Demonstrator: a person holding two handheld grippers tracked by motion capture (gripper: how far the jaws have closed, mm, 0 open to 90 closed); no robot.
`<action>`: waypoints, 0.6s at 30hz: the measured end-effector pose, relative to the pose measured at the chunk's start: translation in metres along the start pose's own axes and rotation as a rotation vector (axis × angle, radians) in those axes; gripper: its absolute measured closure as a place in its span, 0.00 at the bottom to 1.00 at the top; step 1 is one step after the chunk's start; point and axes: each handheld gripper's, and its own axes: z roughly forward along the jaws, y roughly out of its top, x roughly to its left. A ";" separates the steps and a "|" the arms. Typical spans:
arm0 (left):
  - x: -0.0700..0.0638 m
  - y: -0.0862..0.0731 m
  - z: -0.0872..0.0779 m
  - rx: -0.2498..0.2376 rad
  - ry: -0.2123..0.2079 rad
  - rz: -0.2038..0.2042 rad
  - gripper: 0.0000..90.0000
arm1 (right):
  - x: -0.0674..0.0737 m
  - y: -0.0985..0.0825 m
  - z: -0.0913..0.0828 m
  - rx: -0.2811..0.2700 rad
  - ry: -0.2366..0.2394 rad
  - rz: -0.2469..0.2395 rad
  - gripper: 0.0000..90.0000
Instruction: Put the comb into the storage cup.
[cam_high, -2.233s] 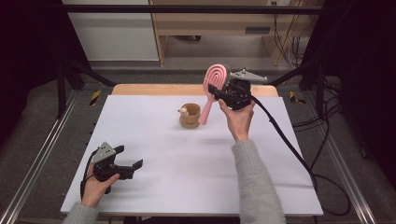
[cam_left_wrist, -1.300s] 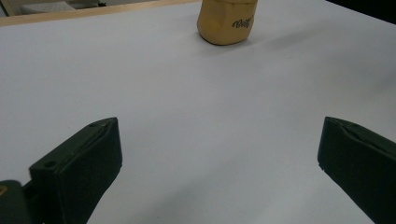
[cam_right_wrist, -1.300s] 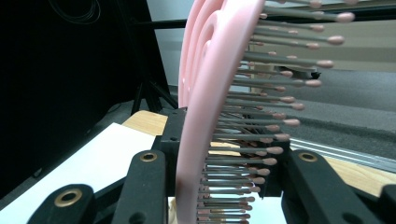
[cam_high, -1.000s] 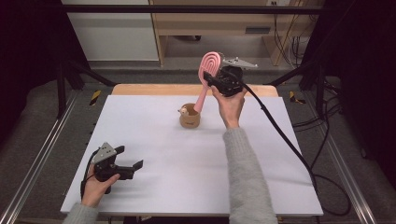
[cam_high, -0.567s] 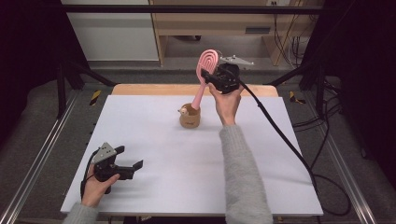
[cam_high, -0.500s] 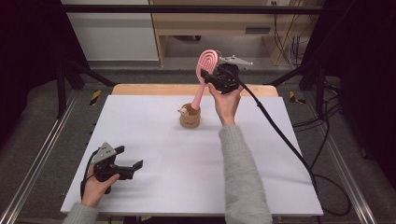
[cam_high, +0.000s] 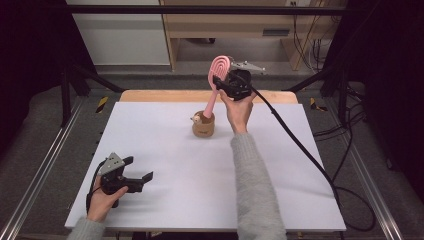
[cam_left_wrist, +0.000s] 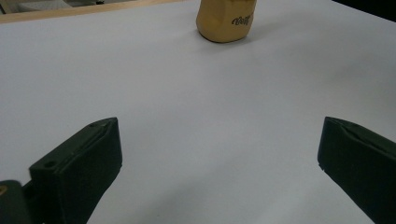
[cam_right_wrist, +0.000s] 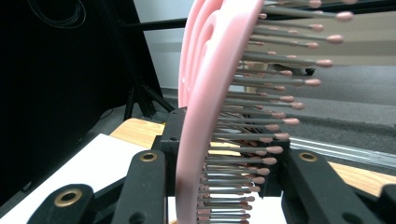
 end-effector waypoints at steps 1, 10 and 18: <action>0.000 0.000 0.000 0.000 -0.001 0.000 0.00 | 0.000 -0.001 0.002 0.004 0.002 0.002 0.70; 0.000 0.000 0.000 0.001 -0.003 0.003 0.00 | 0.000 -0.006 0.009 0.011 -0.006 0.002 0.70; 0.000 0.000 0.000 0.001 -0.003 0.003 0.00 | 0.001 -0.011 0.015 0.022 -0.010 0.001 0.70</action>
